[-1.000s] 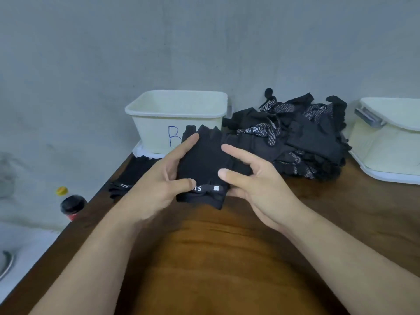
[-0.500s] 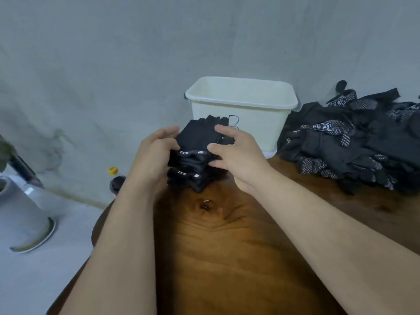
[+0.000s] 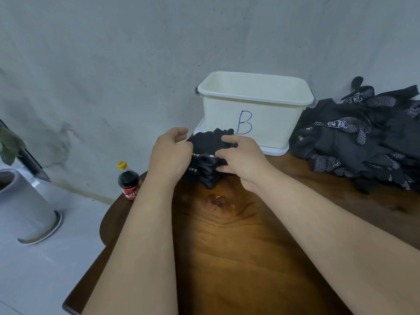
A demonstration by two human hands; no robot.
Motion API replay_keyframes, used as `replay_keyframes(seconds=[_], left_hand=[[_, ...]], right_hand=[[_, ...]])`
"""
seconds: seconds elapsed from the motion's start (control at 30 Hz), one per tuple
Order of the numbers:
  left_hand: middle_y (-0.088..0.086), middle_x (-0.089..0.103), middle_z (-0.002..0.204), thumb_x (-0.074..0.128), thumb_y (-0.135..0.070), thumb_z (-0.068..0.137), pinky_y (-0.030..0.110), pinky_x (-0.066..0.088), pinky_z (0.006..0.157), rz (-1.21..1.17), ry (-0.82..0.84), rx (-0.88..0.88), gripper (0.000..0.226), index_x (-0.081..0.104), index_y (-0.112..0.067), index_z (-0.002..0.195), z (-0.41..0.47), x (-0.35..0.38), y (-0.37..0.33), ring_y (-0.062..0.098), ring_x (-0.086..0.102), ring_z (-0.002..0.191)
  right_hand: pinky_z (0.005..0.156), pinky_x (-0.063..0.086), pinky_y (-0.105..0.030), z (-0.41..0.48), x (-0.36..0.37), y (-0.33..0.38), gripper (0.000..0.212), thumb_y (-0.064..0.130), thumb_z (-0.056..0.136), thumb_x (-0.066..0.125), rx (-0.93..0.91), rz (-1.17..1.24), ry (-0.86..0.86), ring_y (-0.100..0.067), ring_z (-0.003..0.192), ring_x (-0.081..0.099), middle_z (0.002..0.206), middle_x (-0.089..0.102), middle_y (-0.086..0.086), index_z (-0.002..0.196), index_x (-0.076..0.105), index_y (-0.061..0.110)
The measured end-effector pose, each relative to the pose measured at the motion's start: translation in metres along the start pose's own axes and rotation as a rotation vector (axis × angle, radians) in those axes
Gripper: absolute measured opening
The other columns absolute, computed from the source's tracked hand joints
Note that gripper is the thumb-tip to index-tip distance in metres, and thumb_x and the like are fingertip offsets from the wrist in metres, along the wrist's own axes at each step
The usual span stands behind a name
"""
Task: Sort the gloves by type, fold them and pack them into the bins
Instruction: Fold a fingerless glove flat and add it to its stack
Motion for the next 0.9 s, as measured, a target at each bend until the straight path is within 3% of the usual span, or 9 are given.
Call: replay_keyframes(seconds=[0.1, 0.17, 0.3, 0.47, 0.6, 0.67, 0.73, 0.8, 0.9], left_hand=[[-0.016, 0.063, 0.137, 0.055, -0.013, 0.091, 0.026, 0.049, 0.090, 0.116, -0.018, 0.058, 0.053, 0.062, -0.030, 0.141, 0.001, 0.000, 0.002, 0.012, 0.062, 0.118], [-0.014, 0.062, 0.134, 0.056, -0.012, 0.092, 0.025, 0.044, 0.082, 0.204, -0.026, 0.076, 0.049, 0.063, -0.030, 0.137, 0.001, 0.000, 0.004, 0.012, 0.060, 0.111], [-0.007, 0.062, 0.143, 0.055, -0.008, 0.092, 0.029, 0.045, 0.093, 0.314, 0.020, 0.064, 0.052, 0.062, -0.025, 0.141, 0.005, 0.003, 0.012, 0.017, 0.059, 0.124], [-0.006, 0.062, 0.146, 0.055, -0.006, 0.093, 0.028, 0.046, 0.094, 0.305, 0.011, 0.094, 0.051, 0.063, -0.028, 0.138, 0.006, 0.004, 0.011, 0.018, 0.061, 0.128], [-0.010, 0.062, 0.129, 0.054, -0.012, 0.095, 0.018, 0.040, 0.070, 0.294, -0.055, 0.162, 0.042, 0.067, -0.034, 0.128, 0.007, 0.004, 0.006, 0.002, 0.059, 0.096], [-0.011, 0.059, 0.124, 0.053, -0.015, 0.096, 0.022, 0.044, 0.076, 0.329, -0.099, 0.239, 0.038, 0.068, -0.034, 0.124, 0.003, 0.008, 0.000, 0.005, 0.056, 0.098], [-0.009, 0.063, 0.124, 0.053, -0.017, 0.096, 0.037, 0.049, 0.096, 0.428, -0.140, 0.373, 0.034, 0.070, -0.032, 0.121, -0.003, 0.021, -0.009, 0.016, 0.055, 0.114], [-0.009, 0.067, 0.122, 0.053, -0.016, 0.095, 0.042, 0.044, 0.105, 0.545, -0.144, 0.514, 0.031, 0.072, -0.029, 0.116, -0.012, 0.040, -0.016, 0.022, 0.055, 0.117], [-0.013, 0.069, 0.113, 0.050, -0.017, 0.094, 0.035, 0.038, 0.100, 0.574, -0.095, 0.641, 0.030, 0.073, -0.029, 0.108, -0.033, 0.072, -0.022, 0.019, 0.055, 0.111]], right_hand=[[0.072, 0.066, -0.029, 0.001, 0.001, -0.004, 0.059, -0.004, 0.095, 0.070, 0.002, -0.061, 0.005, -0.014, 0.095, 0.067, 0.125, 0.051, 0.000, 0.151, 0.056, 0.009], [0.077, 0.067, -0.030, 0.002, 0.000, -0.007, 0.058, -0.003, 0.095, 0.070, 0.002, -0.113, -0.003, -0.013, 0.089, 0.067, 0.127, 0.049, -0.001, 0.150, 0.057, 0.011], [0.085, 0.066, -0.033, 0.005, -0.002, -0.013, 0.054, 0.006, 0.095, 0.073, -0.001, -0.152, -0.015, -0.013, 0.079, 0.071, 0.124, 0.054, 0.003, 0.147, 0.061, 0.015], [0.097, 0.051, -0.022, 0.003, -0.018, -0.005, 0.046, 0.025, 0.094, 0.077, -0.176, -0.330, -0.037, -0.008, 0.111, 0.065, 0.117, 0.063, 0.017, 0.140, 0.068, 0.025], [0.073, 0.040, -0.001, -0.007, -0.054, 0.002, 0.023, 0.024, 0.097, 0.072, -0.241, -0.369, -0.099, 0.008, 0.098, 0.064, 0.114, 0.068, 0.022, 0.118, 0.075, 0.033], [0.064, 0.040, 0.001, -0.015, -0.076, 0.003, 0.025, 0.021, 0.096, 0.070, -0.255, -0.406, -0.138, 0.013, 0.086, 0.062, 0.119, 0.069, 0.021, 0.116, 0.075, 0.034], [0.060, 0.041, -0.002, -0.023, -0.097, 0.004, 0.028, 0.018, 0.095, 0.069, -0.267, -0.440, -0.161, 0.007, 0.078, 0.064, 0.119, 0.069, 0.021, 0.114, 0.075, 0.037], [0.056, 0.042, -0.007, -0.033, -0.117, 0.005, 0.032, 0.016, 0.094, 0.067, -0.269, -0.467, -0.157, 0.001, 0.070, 0.063, 0.113, 0.071, 0.018, 0.114, 0.074, 0.040], [0.066, 0.044, -0.007, -0.053, -0.148, 0.006, 0.037, 0.013, 0.098, 0.064, -0.305, -0.525, -0.135, 0.000, 0.091, 0.067, 0.114, 0.070, 0.017, 0.121, 0.071, 0.041]])
Point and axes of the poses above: each hand's wrist, its own z-axis towards the middle knuckle, its own x-axis out of the palm, y = z × x, the point moved 3 cm from there along z, towards the middle knuckle
